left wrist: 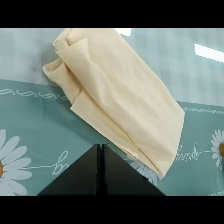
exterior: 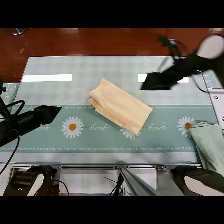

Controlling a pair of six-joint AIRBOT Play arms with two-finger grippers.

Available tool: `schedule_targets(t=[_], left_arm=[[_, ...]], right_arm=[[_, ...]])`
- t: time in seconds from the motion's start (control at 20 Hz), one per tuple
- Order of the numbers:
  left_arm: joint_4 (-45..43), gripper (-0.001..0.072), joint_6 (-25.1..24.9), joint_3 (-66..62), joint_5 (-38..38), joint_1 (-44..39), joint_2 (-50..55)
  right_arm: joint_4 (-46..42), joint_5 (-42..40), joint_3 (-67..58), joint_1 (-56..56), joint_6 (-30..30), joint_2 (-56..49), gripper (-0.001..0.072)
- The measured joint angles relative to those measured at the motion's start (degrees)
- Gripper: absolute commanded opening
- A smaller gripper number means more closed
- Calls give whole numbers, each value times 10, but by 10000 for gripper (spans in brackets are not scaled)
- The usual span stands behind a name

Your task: Fold the shirts.

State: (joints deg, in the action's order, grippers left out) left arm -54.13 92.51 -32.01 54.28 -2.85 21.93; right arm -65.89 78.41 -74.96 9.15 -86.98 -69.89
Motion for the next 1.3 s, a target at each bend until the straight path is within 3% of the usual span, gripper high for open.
schedule_targets(t=[0.2,0.35,0.55,0.85,0.9,0.95,1.0,1.05,1.3], left_arm=[[0,20,-4,8,-11,0,2],[0,20,-4,17,-17,0,2],[1,20,-4,21,-21,0,2],[2,20,-2,23,-21,0,2],[2,20,-2,23,-19,0,2],[2,20,-2,23,-18,0,2],[2,20,-2,23,-18,0,2],[2,20,-2,23,-17,0,2],[2,20,-2,23,-14,0,2]], right_arm=[[-71,-131,271,-43,-143,219,624],[6,-245,436,-43,-196,286,624],[128,-334,515,-28,-156,232,624],[291,-343,473,-22,1,46,617],[316,-332,457,-22,24,16,565],[327,-323,442,-21,43,-8,386],[331,-317,425,-21,61,-31,116],[340,-309,408,-20,79,-49,21],[350,-231,259,-9,155,-89,20]])
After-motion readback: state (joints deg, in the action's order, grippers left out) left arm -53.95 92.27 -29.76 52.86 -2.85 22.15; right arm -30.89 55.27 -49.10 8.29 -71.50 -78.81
